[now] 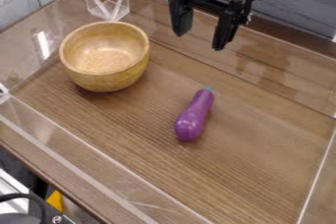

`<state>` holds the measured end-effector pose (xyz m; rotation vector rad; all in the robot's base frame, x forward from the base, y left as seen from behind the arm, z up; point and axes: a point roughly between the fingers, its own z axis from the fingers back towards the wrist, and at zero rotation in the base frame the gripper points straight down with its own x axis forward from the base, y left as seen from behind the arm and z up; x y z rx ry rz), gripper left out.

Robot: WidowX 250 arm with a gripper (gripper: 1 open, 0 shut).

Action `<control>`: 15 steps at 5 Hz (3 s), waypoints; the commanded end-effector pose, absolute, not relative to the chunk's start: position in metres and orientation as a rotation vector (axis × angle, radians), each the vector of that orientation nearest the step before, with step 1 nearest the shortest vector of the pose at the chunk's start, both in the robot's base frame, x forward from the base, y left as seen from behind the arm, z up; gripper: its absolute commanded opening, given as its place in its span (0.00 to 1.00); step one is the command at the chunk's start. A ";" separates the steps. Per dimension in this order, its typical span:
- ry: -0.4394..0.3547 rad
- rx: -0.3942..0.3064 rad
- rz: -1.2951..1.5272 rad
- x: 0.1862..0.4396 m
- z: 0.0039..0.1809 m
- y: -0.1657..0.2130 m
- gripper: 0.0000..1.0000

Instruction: Put the purple eggplant in the brown bowl

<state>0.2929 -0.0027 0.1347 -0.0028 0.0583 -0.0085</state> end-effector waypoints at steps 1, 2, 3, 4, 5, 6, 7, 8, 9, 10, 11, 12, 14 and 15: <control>0.073 -0.011 0.018 0.290 0.127 -0.014 1.00; 0.069 -0.041 0.042 0.276 0.117 -0.033 1.00; 0.037 -0.050 0.014 0.266 0.108 -0.032 1.00; 0.001 -0.051 -0.009 0.264 0.096 -0.028 1.00; -0.033 -0.049 0.020 0.267 0.098 -0.027 1.00; -0.053 -0.049 0.042 0.270 0.099 -0.026 1.00; -0.070 -0.050 0.035 0.262 0.093 -0.019 1.00; -0.086 -0.053 0.031 0.255 0.086 -0.013 1.00; -0.102 -0.059 0.002 0.255 0.081 -0.012 1.00; -0.113 -0.065 -0.023 0.255 0.075 -0.011 1.00; -0.126 -0.071 -0.019 0.258 0.075 -0.017 1.00; -0.136 -0.076 -0.016 0.259 0.074 -0.024 1.00; -0.144 -0.084 -0.025 0.266 0.068 -0.044 1.00; -0.151 -0.086 -0.075 0.270 0.052 -0.053 1.00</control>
